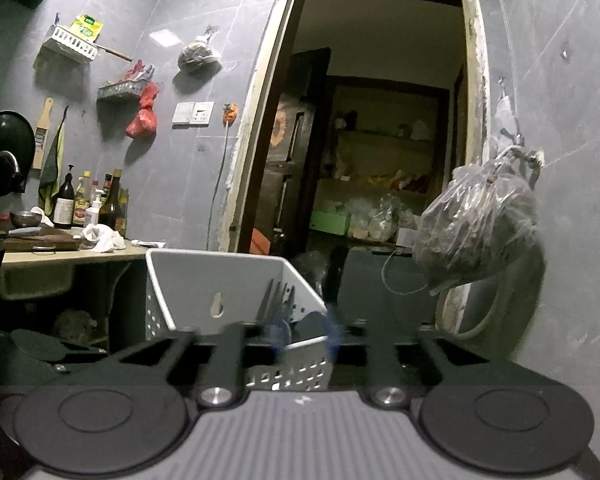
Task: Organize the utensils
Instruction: 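Move the right tool away from the basket toward the metal peeler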
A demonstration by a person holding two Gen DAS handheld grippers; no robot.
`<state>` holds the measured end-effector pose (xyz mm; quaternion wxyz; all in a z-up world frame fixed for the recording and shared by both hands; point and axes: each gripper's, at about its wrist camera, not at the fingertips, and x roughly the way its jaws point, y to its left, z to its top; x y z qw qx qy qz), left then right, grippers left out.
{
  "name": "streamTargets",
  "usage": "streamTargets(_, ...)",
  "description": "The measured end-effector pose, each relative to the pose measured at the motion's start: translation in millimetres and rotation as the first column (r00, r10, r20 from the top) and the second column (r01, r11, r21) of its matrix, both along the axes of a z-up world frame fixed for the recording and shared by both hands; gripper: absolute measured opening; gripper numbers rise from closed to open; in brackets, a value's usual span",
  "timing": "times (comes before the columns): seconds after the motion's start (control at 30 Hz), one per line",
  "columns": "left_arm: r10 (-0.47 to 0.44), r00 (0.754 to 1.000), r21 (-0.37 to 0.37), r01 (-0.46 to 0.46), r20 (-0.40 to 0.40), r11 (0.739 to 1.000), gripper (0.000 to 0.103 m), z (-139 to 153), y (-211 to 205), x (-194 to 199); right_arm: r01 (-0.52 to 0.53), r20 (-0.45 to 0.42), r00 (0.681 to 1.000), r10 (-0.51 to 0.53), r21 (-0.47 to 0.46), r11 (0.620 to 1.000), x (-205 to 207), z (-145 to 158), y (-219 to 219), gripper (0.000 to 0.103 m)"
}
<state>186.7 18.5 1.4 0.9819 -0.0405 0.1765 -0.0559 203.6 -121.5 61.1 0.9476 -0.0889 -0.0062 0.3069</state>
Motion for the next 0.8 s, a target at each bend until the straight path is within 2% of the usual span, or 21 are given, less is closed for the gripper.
streamTargets(0.13,0.0,1.0,-0.001,0.0,0.0,1.0,0.077,0,0,0,0.043,0.035,0.998,-0.045,0.035,0.998,-13,9,-18,0.074)
streamTargets(0.2,0.001,1.0,0.0,-0.001,0.0,1.0,0.077,0,0,0,0.079,0.057,0.995,-0.082,0.056,0.995,-21,12,-31,0.091)
streamTargets(0.3,0.001,1.0,0.001,-0.001,-0.001,1.0,0.077,0,0,-1,0.133,0.084,0.987,-0.139,0.074,0.988,-32,15,-50,0.1)
streamTargets(0.43,0.004,1.0,0.002,-0.004,-0.002,1.0,0.077,0,0,-1,0.196,0.067,0.977,-0.202,0.087,0.977,-43,13,-73,0.103)
streamTargets(0.57,0.004,1.0,0.001,-0.004,-0.002,1.0,0.077,0,1,-1,0.23,0.001,0.973,-0.231,0.084,0.97,-48,4,-92,0.103)
streamTargets(0.67,0.004,1.0,0.003,-0.004,-0.002,1.0,0.077,0,1,-1,0.252,-0.055,0.967,-0.25,0.047,0.966,-52,-9,-101,0.103)
streamTargets(0.8,0.009,1.0,0.008,-0.009,-0.003,1.0,0.077,-1,2,-2,0.235,-0.172,0.956,-0.237,-0.028,0.971,-50,-29,-108,0.103)
